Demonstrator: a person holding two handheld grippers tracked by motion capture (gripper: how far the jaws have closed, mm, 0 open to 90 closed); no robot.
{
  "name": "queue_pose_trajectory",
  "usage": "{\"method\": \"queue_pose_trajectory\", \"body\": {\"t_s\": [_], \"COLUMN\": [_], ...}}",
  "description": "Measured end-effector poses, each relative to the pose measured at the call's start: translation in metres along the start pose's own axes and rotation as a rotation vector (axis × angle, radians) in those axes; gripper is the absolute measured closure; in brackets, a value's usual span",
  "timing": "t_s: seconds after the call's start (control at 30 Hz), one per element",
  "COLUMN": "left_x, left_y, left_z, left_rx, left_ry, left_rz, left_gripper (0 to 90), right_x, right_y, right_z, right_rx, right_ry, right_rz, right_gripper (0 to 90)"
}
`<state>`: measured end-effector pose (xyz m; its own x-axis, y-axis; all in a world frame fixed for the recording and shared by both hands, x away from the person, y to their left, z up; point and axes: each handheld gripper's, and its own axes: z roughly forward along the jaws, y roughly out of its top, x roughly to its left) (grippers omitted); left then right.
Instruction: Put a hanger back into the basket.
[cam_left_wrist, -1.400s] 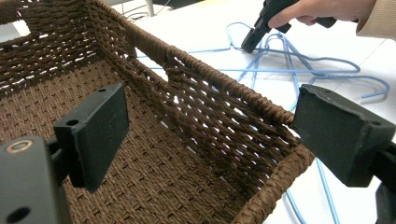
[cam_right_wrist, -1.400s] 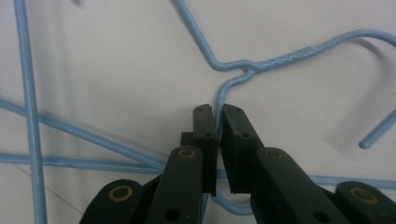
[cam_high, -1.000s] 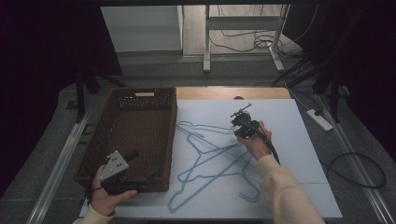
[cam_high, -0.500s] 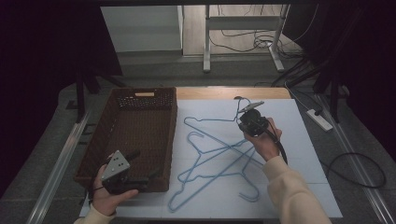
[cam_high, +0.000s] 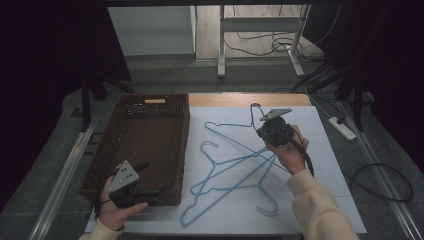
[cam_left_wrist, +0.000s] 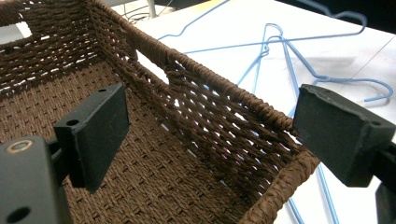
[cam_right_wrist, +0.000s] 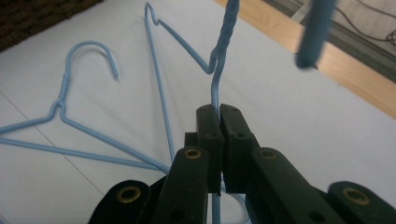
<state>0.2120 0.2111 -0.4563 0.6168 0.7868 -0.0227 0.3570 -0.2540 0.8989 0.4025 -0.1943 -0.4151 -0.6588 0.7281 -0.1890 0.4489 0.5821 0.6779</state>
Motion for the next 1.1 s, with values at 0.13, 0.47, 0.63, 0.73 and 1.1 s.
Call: {"method": "queue_pose_trajectory", "body": {"t_s": [0.13, 0.47, 0.63, 0.73, 1.1], "left_x": [0.000, -0.006, -0.014, -0.018, -0.028], "left_y": [0.001, 0.012, 0.030, 0.051, 0.115], "left_z": [0.000, 0.003, 0.006, 0.011, 0.065], "left_rx": [-0.001, -0.011, -0.023, -0.032, -0.005], "left_ry": [0.000, -0.004, -0.011, -0.019, -0.101], "left_rz": [0.002, 0.018, 0.042, 0.056, 0.133], "left_gripper": [11.7, 11.9, 12.2, 13.0, 17.5], "right_x": [-0.002, -0.011, -0.011, -0.007, 0.006], "right_y": [0.003, 0.005, 0.007, 0.010, 0.011], "right_z": [-0.015, -0.056, -0.075, -0.092, -0.126], "right_rx": [-0.039, -0.117, -0.145, -0.173, -0.227], "right_ry": [0.006, 0.025, 0.038, 0.059, 0.134], "right_rz": [-0.006, -0.002, -0.014, -0.026, -0.062], "right_gripper": [88.2, 88.2, 88.2, 88.2, 88.2]}}
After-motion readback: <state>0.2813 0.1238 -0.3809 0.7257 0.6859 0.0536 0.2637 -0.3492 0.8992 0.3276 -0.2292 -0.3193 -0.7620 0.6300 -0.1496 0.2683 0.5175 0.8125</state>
